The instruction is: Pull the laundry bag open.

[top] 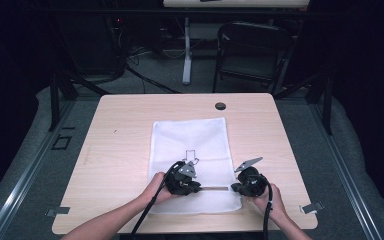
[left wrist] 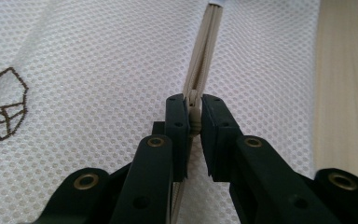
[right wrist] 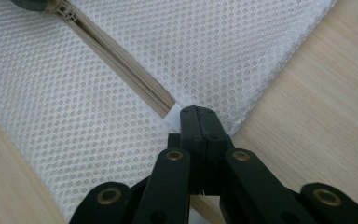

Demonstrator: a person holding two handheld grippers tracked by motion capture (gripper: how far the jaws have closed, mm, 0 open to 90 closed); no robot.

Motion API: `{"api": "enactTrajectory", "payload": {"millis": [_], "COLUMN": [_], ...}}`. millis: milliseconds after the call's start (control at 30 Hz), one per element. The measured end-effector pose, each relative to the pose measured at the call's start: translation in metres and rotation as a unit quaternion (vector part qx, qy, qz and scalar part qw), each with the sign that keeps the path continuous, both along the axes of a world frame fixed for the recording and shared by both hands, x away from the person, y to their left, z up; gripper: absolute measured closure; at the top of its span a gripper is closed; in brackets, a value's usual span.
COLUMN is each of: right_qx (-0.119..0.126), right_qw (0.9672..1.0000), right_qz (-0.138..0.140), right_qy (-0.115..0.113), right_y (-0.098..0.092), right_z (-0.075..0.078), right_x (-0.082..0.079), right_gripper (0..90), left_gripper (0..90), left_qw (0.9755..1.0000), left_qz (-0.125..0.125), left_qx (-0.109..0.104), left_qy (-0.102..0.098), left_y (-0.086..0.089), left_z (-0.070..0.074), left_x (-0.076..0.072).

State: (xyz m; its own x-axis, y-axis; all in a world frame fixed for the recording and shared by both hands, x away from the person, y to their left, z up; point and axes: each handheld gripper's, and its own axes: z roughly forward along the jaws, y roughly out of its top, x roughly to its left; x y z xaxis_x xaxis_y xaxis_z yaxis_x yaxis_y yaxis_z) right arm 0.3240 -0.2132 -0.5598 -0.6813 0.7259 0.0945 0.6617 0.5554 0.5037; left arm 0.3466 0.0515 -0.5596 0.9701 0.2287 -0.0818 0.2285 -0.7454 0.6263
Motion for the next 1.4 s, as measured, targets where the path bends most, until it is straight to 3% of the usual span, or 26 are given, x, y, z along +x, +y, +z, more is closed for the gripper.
{"api": "enactTrajectory", "payload": {"millis": [333, 900, 1100, 1233, 1400], "right_qx": [0.001, 0.005, 0.0, 0.0, 0.0], "right_qw": [1.0, 1.0, 1.0, 1.0, 1.0], "right_qz": [-0.002, -0.001, -0.004, -0.003, -0.003], "right_qy": [0.0, 0.001, 0.003, 0.006, 0.007], "right_y": [0.0, 0.0, 0.0, 0.001, 0.001], "right_z": [0.0, 0.0, 0.0, 0.0, 0.001], "right_x": [0.0, 0.0, 0.0, 0.001, 0.001], "right_gripper": [90.0, 90.0, 90.0, 90.0, 90.0], "left_gripper": [81.7, 81.7, 81.7, 81.6, 81.6], "left_qw": [1.0, 0.9999, 0.9999, 0.9998, 0.9998], "left_qz": [-0.003, -0.001, 0.007, 0.009, 0.006], "left_qx": [0.007, 0.011, 0.015, 0.008, 0.009], "left_qy": [-0.004, 0.008, 0.005, 0.017, 0.017], "left_y": [0.005, 0.012, 0.02, 0.028, 0.029], "left_z": [0.0, -0.002, 0.0, -0.001, 0.0], "left_x": [-0.001, 0.001, -0.002, -0.001, -0.001]}}
